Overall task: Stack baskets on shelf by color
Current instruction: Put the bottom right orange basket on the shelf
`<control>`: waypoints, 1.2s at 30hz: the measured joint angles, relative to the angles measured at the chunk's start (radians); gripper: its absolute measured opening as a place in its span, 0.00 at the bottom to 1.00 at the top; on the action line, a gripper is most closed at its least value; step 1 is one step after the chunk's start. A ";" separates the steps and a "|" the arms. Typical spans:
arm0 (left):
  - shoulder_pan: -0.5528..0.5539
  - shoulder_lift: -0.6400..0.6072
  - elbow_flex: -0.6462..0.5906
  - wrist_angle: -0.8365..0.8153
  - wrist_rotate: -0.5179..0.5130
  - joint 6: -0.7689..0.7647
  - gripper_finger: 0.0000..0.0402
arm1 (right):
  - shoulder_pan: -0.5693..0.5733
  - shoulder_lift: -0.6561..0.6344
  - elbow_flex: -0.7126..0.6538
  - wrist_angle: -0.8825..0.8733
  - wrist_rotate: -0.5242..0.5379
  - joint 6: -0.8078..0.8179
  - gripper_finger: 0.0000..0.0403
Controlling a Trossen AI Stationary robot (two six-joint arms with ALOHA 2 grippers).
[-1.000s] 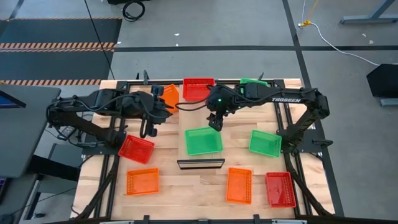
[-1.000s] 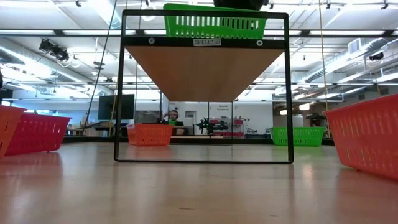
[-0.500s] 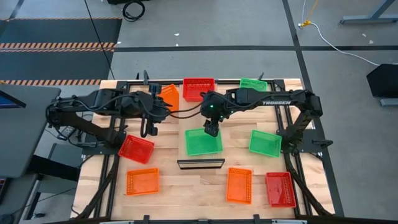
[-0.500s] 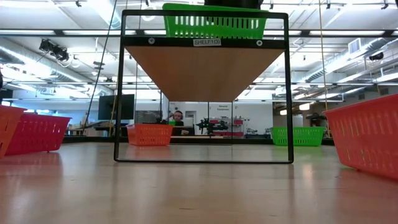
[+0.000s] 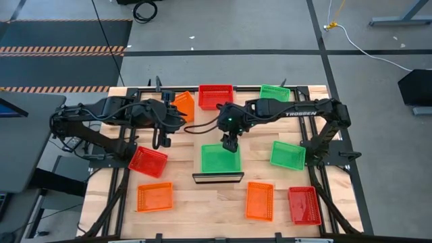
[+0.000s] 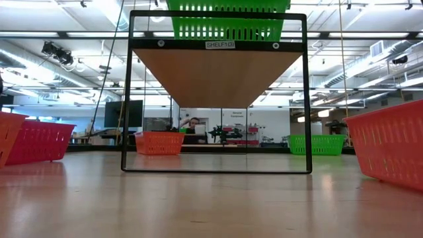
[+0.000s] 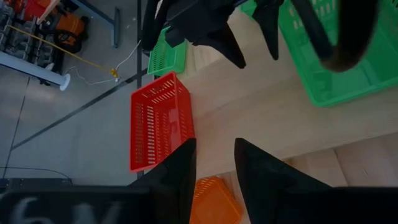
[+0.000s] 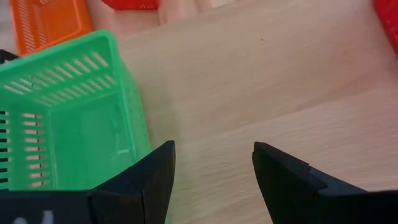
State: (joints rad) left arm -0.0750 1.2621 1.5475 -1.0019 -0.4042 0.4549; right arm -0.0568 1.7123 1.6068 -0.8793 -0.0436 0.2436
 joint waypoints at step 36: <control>0.123 0.000 0.000 -0.198 0.179 -0.350 0.29 | 0.325 -0.255 -0.067 -0.536 -0.074 0.487 0.53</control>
State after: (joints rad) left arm 0.0481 1.2625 1.5471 -1.1999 -0.2248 0.1050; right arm 0.2683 1.4573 1.5395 -1.4148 -0.1171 0.7310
